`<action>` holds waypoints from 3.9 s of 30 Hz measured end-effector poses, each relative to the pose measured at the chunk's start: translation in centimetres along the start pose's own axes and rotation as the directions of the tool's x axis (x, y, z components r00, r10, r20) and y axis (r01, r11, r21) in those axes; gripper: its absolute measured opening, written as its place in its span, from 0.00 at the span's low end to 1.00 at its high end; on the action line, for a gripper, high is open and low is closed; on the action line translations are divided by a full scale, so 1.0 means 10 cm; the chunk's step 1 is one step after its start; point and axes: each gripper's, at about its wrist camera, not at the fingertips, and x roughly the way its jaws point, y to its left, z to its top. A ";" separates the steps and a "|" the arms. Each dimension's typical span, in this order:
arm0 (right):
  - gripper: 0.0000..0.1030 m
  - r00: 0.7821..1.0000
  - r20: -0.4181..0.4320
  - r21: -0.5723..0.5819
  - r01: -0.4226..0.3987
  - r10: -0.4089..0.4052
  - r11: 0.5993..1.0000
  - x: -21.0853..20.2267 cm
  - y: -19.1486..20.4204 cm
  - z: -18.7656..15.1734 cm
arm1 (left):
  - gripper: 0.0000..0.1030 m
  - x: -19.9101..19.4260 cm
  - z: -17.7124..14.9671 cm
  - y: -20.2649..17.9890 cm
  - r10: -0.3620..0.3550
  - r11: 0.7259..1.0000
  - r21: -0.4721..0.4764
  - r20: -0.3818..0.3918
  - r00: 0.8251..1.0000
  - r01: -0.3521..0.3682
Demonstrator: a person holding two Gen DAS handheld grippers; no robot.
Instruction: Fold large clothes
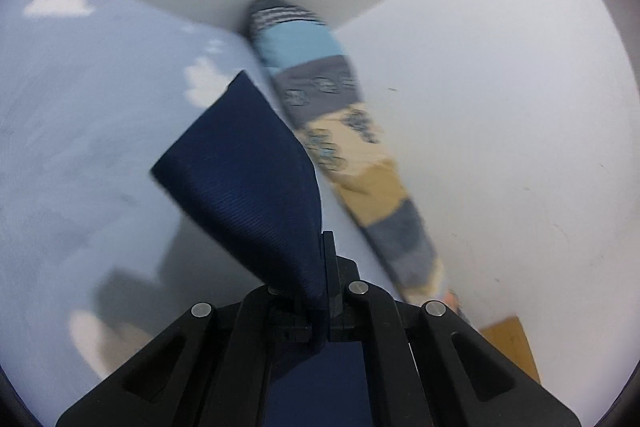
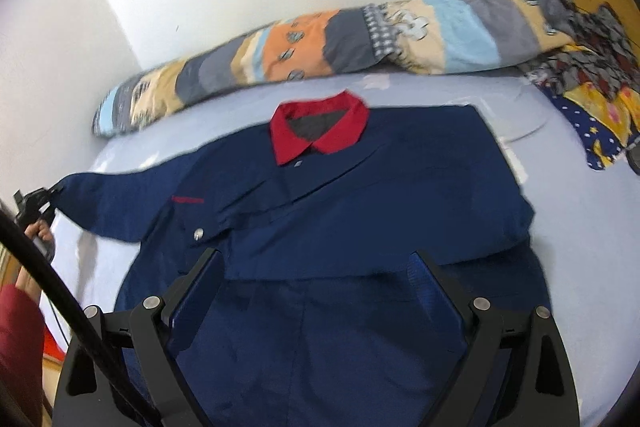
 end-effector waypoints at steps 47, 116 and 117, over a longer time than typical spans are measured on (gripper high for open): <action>0.93 0.915 0.345 0.302 0.101 -0.208 0.948 -1.47 -1.53 0.10 | 0.77 0.08 -6.45 -3.45 0.197 0.503 0.680 -0.692 0.695 0.534; 0.98 0.962 -0.196 -0.216 0.144 -0.187 0.966 0.47 0.26 -1.67 | 1.00 -1.53 -5.14 -1.16 0.456 0.413 0.909 -0.148 0.878 -0.062; 0.98 0.963 -0.189 -0.214 0.148 -0.190 0.966 0.48 0.27 -1.69 | 1.00 -1.51 -5.13 -1.16 0.458 0.418 0.906 -0.152 0.876 -0.061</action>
